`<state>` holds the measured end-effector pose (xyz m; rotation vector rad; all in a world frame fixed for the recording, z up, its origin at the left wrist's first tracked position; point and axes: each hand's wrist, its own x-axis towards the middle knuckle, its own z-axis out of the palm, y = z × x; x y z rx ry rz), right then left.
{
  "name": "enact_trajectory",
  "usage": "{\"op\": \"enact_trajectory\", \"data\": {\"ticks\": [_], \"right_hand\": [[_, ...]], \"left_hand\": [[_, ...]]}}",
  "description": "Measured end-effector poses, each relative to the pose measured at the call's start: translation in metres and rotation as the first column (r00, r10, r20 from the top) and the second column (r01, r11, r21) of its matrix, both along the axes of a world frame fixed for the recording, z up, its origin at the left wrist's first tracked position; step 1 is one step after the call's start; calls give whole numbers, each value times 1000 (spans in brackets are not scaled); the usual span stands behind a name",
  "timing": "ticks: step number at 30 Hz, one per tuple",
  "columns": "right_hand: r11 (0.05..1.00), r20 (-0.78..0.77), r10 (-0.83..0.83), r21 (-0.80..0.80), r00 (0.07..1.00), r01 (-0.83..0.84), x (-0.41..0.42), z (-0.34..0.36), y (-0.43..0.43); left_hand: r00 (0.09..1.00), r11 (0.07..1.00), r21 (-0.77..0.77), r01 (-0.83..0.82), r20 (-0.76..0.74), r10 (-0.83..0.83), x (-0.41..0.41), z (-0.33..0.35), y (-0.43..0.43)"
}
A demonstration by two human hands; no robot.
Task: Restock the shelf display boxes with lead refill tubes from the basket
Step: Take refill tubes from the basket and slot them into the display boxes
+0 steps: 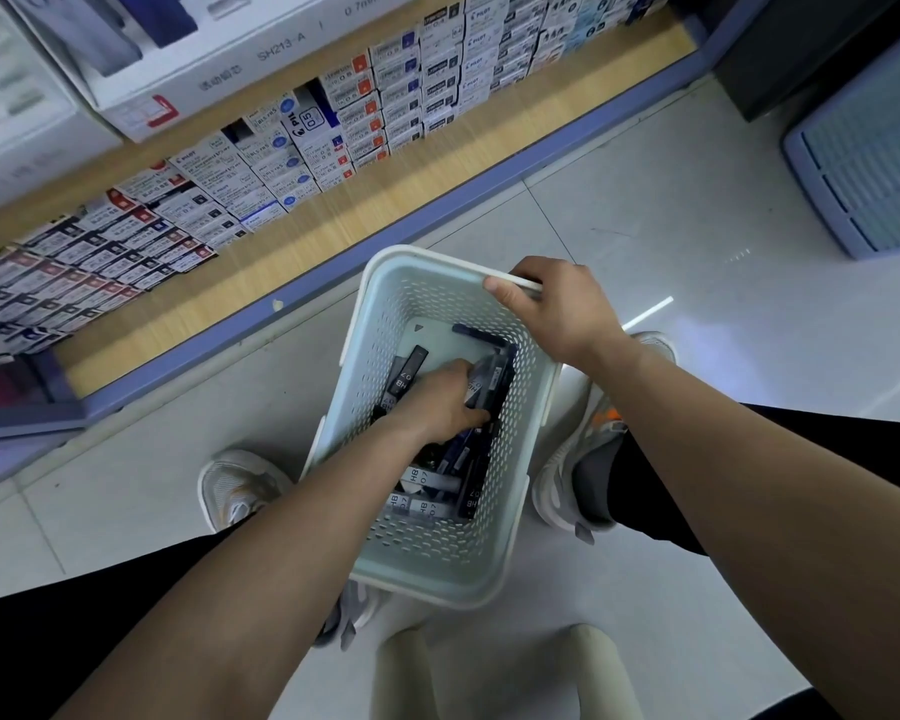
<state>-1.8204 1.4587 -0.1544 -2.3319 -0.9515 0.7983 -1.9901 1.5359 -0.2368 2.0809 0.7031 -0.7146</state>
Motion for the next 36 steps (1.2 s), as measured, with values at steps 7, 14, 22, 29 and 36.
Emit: {"op": "enact_trajectory", "data": {"ticks": [7, 14, 22, 29, 36], "right_hand": [[1000, 37, -8, -8, 999, 8, -2, 6, 0], [995, 19, 50, -83, 999, -48, 0, 18, -6], [997, 171, 26, -81, 985, -12, -4, 55, -20], [997, -174, 52, -39, 983, -60, -63, 130, -35], [966, -660, -84, 129, 747, 223, -108, 180, -40]], "left_hand": [[982, 974, -144, -172, 54, 182, -3, 5, 0], [933, 908, -236, -347, 15, 361, -12, 28, 3], [895, 871, -245, -426, 22, 445, -35, 96, 6], [744, 720, -462, -518, 174, 646, -57, 194, 5], [630, 651, -533, -540, 257, 733, -72, 237, -4]]}}
